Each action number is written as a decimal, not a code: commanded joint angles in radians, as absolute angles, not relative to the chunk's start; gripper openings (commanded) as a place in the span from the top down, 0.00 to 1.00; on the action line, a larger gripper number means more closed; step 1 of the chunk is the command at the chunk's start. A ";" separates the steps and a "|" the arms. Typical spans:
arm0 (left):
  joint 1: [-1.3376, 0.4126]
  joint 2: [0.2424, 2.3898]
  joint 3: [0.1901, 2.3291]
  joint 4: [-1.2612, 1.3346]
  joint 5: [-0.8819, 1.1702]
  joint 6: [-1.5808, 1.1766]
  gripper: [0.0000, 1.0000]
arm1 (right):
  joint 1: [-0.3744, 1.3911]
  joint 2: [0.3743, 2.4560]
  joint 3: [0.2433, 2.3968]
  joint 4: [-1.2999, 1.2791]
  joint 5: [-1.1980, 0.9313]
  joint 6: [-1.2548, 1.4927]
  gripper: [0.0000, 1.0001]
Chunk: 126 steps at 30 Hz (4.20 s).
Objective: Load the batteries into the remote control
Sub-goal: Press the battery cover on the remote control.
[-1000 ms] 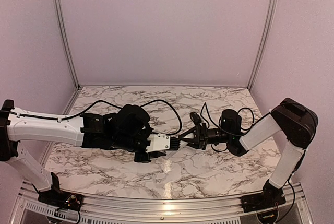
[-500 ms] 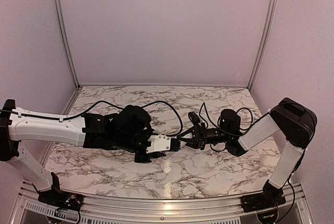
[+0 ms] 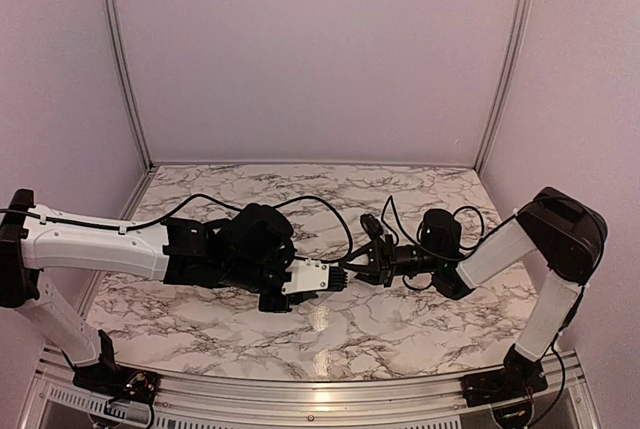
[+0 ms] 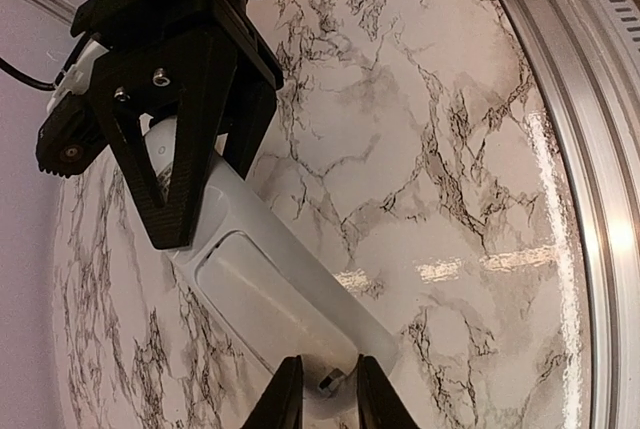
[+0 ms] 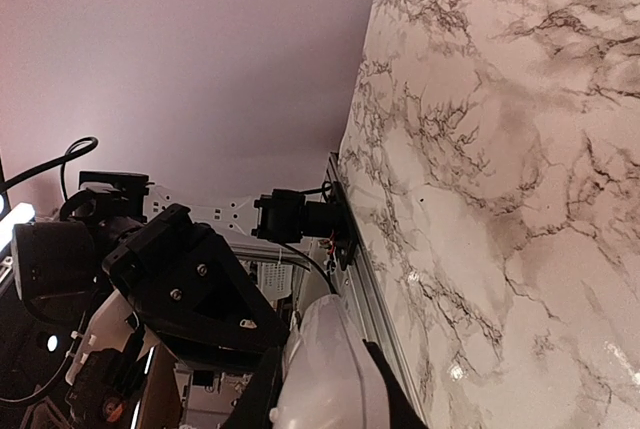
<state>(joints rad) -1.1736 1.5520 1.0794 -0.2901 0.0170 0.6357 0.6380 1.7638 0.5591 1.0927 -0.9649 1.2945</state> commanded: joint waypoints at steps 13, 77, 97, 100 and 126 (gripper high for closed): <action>-1.180 1.600 1.110 -0.342 -0.043 0.634 0.85 | 0.659 1.752 0.583 1.158 -0.992 1.316 1.00; -1.014 1.325 0.946 -0.074 -0.015 -0.084 0.01 | 0.623 1.621 0.627 0.936 -0.956 1.084 1.00; -0.994 1.510 0.943 0.032 0.192 -0.391 0.38 | 0.621 1.546 0.670 0.732 -0.883 0.940 1.00; -0.994 1.521 0.949 0.017 0.178 -0.380 0.43 | 0.621 1.546 0.672 0.735 -0.887 0.948 1.00; -0.996 1.458 0.942 -0.142 0.076 -0.206 0.42 | 0.595 1.544 0.648 0.767 -0.906 0.985 1.00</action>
